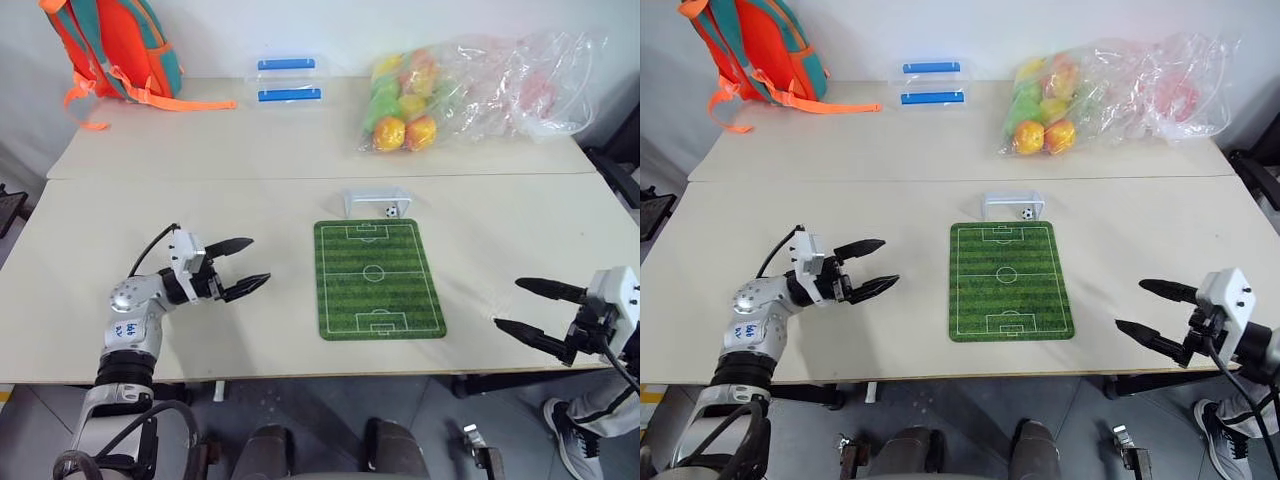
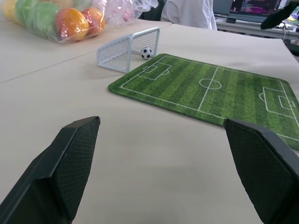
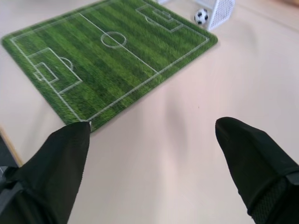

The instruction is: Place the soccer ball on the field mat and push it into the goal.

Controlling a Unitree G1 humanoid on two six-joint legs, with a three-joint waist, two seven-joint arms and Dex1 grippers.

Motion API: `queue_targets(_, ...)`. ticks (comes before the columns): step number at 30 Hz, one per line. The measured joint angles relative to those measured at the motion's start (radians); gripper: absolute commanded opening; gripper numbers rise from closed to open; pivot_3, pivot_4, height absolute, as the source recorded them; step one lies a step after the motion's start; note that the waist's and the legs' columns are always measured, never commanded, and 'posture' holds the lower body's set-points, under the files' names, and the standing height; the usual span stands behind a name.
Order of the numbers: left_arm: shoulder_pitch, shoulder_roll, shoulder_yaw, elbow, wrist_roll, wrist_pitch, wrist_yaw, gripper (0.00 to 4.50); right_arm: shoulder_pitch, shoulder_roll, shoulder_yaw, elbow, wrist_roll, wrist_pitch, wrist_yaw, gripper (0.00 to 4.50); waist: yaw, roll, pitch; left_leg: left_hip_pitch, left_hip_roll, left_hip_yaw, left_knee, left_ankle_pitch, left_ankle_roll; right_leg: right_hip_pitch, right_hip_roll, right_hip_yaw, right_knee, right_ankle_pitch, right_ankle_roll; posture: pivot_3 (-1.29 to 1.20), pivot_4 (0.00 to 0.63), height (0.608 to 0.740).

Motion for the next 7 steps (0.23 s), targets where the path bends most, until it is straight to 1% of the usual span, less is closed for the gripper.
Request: queue_targets(7,0.000,0.007,0.020,0.019,-0.001,-0.002,0.000,4.50,-0.009,0.000,-0.013,0.048,0.002,-0.022,0.007,4.49,0.001,0.000,0.000,0.000,0.000,0.000,0.000,0.000,0.000,0.000,0.000,0.000,0.000,0.000,0.000,0.00,0.150,0.740)
